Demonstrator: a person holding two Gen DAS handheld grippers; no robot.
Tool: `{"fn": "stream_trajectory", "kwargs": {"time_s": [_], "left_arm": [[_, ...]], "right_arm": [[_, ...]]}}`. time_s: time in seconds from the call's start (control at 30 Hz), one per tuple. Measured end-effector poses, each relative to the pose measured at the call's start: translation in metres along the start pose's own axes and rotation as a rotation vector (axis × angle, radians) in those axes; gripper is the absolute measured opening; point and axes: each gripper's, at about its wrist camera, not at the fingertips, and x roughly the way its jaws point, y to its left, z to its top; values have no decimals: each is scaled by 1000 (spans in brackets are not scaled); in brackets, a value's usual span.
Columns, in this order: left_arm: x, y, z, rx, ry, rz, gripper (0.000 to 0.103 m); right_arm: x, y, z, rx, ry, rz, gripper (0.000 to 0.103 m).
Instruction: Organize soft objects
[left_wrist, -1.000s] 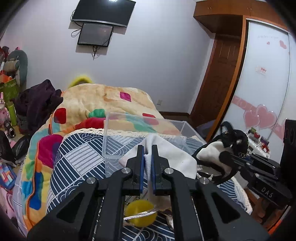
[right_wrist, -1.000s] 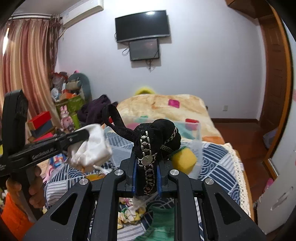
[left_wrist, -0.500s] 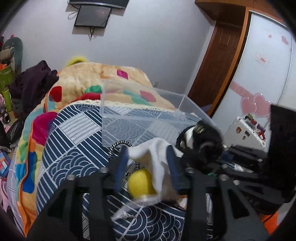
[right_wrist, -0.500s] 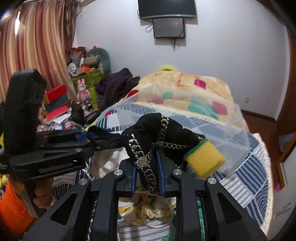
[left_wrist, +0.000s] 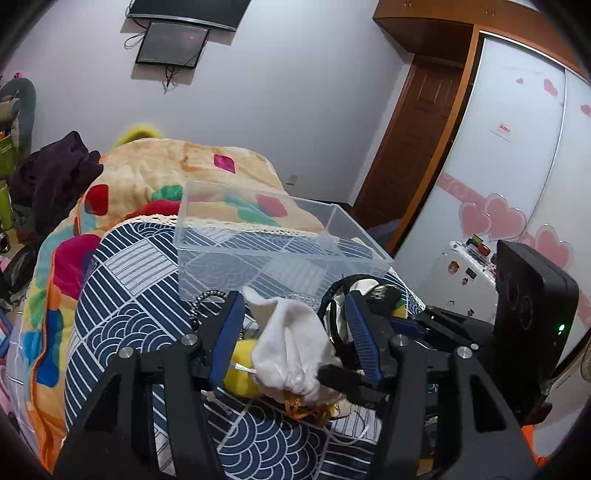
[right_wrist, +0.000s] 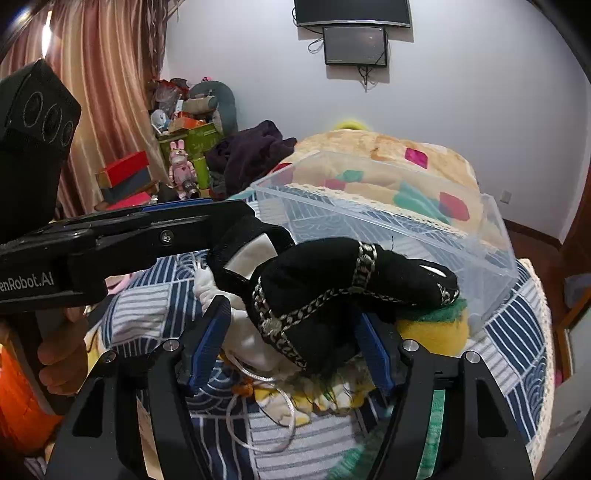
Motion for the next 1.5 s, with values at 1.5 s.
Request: {"fn": "stream_trajectory", "kwargs": {"time_s": [1.5], "left_arm": [[30, -56, -12, 99, 74, -27, 56]], "right_arm": [[-52, -83, -42, 235, -7, -268, 67]]}}
